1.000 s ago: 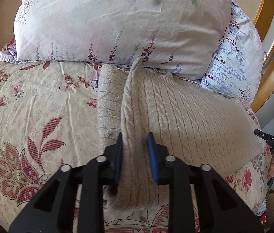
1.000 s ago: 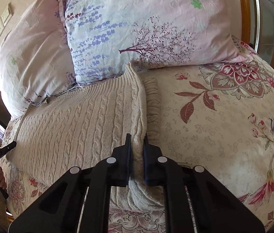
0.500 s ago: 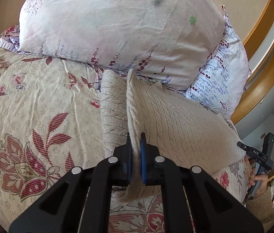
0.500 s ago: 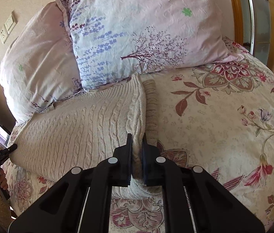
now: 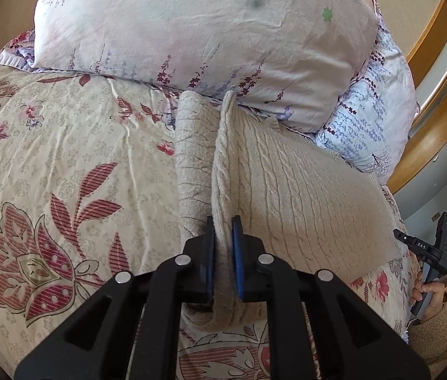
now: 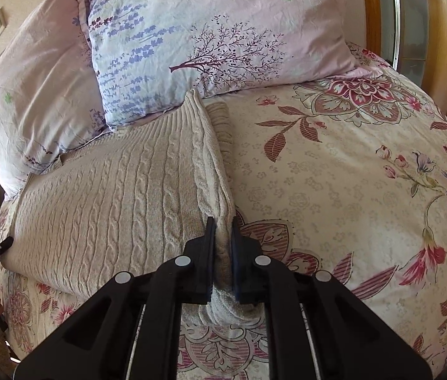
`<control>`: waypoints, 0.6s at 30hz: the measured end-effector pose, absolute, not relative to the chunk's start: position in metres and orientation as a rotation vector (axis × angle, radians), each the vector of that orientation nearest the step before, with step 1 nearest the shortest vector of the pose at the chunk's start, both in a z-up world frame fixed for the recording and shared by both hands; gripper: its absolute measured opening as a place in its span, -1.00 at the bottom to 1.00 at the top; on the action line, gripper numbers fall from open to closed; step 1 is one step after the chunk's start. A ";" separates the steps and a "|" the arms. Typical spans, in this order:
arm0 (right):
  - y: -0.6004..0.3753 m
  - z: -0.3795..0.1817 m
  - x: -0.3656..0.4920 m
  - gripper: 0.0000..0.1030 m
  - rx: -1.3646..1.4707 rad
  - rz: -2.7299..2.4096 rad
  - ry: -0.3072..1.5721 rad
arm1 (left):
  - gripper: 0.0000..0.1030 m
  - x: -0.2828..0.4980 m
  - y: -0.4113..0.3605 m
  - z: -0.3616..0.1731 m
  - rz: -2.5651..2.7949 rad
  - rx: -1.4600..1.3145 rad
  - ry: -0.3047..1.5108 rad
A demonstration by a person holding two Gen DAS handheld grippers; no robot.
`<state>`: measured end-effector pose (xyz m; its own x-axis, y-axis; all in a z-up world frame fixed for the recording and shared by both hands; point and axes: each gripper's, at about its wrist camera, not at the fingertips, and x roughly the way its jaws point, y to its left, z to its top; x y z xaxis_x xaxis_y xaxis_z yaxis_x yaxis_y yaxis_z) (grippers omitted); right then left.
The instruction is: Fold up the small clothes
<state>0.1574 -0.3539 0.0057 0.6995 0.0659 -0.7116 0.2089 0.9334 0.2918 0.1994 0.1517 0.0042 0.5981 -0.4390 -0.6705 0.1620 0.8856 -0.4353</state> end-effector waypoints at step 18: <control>-0.293 0.035 0.155 0.01 0.152 0.000 0.700 | 0.74 0.181 0.069 0.036 -0.380 -0.070 0.792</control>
